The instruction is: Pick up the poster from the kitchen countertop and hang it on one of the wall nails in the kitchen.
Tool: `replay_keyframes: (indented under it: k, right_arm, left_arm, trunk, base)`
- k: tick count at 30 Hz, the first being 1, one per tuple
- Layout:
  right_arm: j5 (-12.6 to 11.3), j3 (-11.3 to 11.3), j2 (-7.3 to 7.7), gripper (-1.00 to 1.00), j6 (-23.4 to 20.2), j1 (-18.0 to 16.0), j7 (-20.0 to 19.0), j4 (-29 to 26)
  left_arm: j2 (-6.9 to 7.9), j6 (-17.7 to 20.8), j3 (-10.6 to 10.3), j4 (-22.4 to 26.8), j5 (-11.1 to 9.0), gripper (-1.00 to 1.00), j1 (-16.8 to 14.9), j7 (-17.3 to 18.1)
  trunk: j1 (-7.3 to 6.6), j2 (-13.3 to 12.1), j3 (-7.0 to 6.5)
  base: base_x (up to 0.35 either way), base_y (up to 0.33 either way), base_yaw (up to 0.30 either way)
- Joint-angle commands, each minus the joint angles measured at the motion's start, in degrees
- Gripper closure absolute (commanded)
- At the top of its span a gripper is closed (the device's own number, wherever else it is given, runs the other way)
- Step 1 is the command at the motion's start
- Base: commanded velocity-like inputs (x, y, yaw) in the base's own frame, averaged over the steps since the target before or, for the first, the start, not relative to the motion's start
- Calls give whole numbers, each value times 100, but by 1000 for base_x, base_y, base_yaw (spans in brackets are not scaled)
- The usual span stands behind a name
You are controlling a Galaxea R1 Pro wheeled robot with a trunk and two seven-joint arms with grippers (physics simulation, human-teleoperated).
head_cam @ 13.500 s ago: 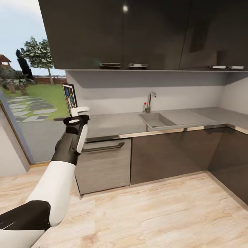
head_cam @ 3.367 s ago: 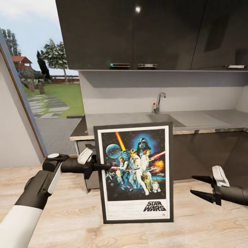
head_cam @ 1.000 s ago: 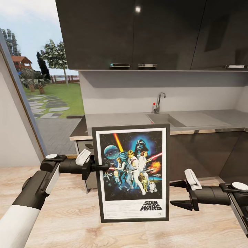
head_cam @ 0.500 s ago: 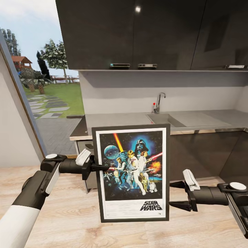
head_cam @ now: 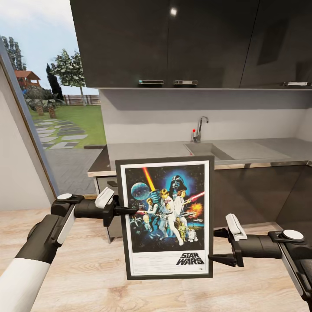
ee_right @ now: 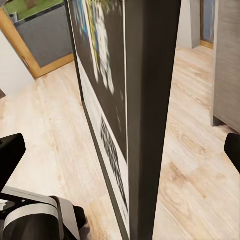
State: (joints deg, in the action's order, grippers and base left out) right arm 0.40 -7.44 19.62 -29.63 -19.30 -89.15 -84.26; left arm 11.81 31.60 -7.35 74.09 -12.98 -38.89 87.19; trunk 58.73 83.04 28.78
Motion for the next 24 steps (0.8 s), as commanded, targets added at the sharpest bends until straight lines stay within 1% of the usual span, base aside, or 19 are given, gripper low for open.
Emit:
replay_keyframes:
  k: [1,9,15,24]
  right_arm:
    - [6,-3,0,-100,-60,-4,-23,-2]
    - [5,-3,-2,-100,-49,-4,-23,-2]
    - [4,-3,0,-100,-29,-4,-30,-2]
    - [5,2,5,-100,-25,-4,-32,-4]
  left_arm:
    - [6,39,-12,0,-21,100,-4,-9]
    - [6,39,-8,-1,-21,100,-4,-6]
    - [6,39,-4,-7,-14,100,-4,152]
    - [6,39,-3,-20,-12,100,-4,191]
  trunk:
    - [0,4,6]
    - [0,4,6]
    - [0,4,6]
    - [0,4,6]
  base:
    - [0,0,0]
    - [0,0,0]
    - [0,0,0]
    - [0,0,0]
